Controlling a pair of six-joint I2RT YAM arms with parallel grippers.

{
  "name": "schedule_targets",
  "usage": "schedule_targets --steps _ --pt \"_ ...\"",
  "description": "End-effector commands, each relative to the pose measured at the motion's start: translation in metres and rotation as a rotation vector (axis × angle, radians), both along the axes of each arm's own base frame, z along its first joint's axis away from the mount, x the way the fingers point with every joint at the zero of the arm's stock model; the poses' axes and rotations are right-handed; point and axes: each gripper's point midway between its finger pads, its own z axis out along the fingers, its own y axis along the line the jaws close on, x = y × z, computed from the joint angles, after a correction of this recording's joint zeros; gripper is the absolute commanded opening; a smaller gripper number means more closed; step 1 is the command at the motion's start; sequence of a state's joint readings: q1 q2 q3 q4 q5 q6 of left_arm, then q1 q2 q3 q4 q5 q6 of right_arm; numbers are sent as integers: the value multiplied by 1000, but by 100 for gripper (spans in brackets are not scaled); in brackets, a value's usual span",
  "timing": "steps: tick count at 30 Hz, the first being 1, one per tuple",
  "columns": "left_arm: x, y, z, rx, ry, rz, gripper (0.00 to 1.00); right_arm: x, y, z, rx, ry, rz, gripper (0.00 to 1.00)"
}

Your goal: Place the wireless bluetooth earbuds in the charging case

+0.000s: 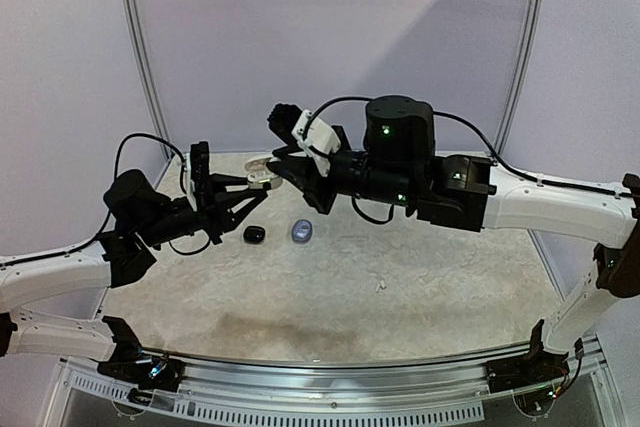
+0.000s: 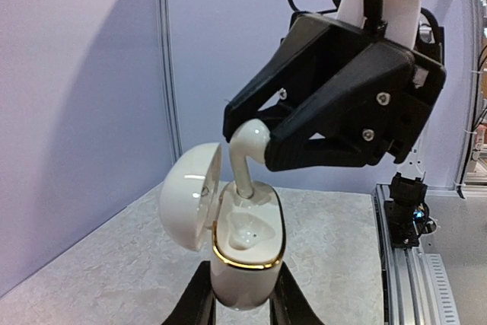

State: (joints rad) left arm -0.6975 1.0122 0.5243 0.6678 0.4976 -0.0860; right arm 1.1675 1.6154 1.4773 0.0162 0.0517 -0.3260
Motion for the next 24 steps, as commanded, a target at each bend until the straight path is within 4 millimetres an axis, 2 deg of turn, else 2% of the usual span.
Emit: schedule_targets --steps 1,8,18,24 --pt "-3 1 14 -27 -51 -8 0 5 4 -22 -77 16 -16 21" --pt "-2 2 14 -29 -51 -4 0 5 5 -21 -74 12 -17 26" --pt "-1 2 15 -32 -43 -1 0 7 5 -15 -58 17 -31 24" --pt "0 2 14 -41 -10 -2 0 8 4 -10 -47 33 -40 31"
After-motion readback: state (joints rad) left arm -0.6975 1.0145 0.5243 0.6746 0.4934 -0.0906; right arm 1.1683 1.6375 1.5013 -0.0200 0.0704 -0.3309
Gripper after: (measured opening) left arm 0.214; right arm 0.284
